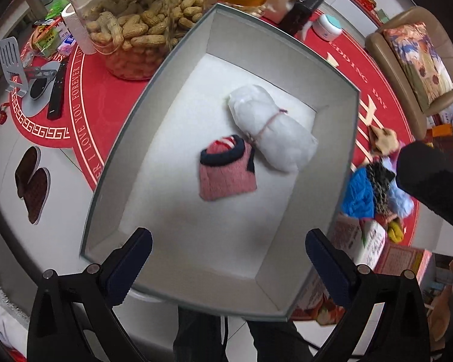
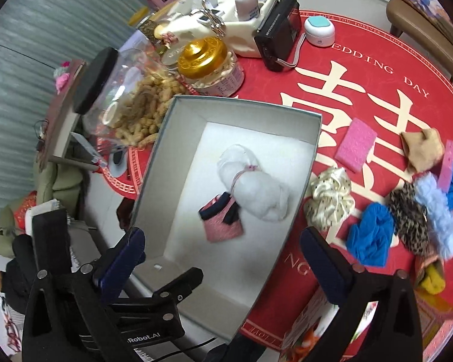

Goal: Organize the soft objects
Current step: 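Withdraw both tools from the box back toward the pile, then grasp the light-blue fluffy scarf with the right tool while the left tool grasps the pink sponge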

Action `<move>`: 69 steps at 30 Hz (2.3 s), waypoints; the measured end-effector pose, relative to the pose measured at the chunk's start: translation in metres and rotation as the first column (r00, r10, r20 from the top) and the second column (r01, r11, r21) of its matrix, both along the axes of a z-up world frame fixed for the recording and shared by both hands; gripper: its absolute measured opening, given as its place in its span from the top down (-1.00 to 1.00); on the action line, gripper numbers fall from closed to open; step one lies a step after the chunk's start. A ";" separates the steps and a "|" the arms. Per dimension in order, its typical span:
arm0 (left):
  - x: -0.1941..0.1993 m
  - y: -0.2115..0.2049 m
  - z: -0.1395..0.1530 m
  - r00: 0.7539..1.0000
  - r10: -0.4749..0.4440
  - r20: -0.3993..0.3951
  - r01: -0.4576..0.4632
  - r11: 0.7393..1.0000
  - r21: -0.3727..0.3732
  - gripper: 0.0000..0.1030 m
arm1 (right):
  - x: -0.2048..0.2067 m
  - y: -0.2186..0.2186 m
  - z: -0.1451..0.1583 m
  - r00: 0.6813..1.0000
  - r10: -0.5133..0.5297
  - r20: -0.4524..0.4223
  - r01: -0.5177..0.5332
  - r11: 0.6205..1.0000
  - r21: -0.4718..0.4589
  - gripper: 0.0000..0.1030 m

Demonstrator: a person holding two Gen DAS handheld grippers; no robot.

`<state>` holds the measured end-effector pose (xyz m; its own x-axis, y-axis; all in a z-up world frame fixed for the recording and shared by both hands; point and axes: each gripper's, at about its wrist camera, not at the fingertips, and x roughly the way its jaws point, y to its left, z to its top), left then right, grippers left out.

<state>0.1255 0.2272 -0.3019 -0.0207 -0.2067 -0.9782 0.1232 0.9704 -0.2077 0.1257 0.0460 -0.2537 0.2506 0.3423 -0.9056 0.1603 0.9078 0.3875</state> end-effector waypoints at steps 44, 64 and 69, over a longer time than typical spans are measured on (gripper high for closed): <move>0.037 -0.269 0.052 0.877 -0.444 0.182 0.411 0.891 0.191 -0.99 | -0.141 -0.301 0.072 0.845 -0.535 -0.015 0.535 0.845 0.009 -1.00; 0.085 -0.326 -0.111 0.857 -0.514 0.025 0.466 0.795 0.389 -0.99 | -0.063 -0.322 -0.117 0.895 -0.262 -0.360 0.352 0.911 0.213 -1.00; 0.085 -0.325 -0.122 0.859 -0.512 0.020 0.462 0.792 0.400 -0.99 | -0.049 -0.307 -0.148 0.899 -0.171 -0.402 0.290 0.922 0.255 -0.93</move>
<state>0.2106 -0.0979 -0.4237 0.1024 0.1738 -0.9794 0.6000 0.7746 0.2002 0.0771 -0.2614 -0.4012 0.0279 0.5861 -0.8098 0.5342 0.6760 0.5076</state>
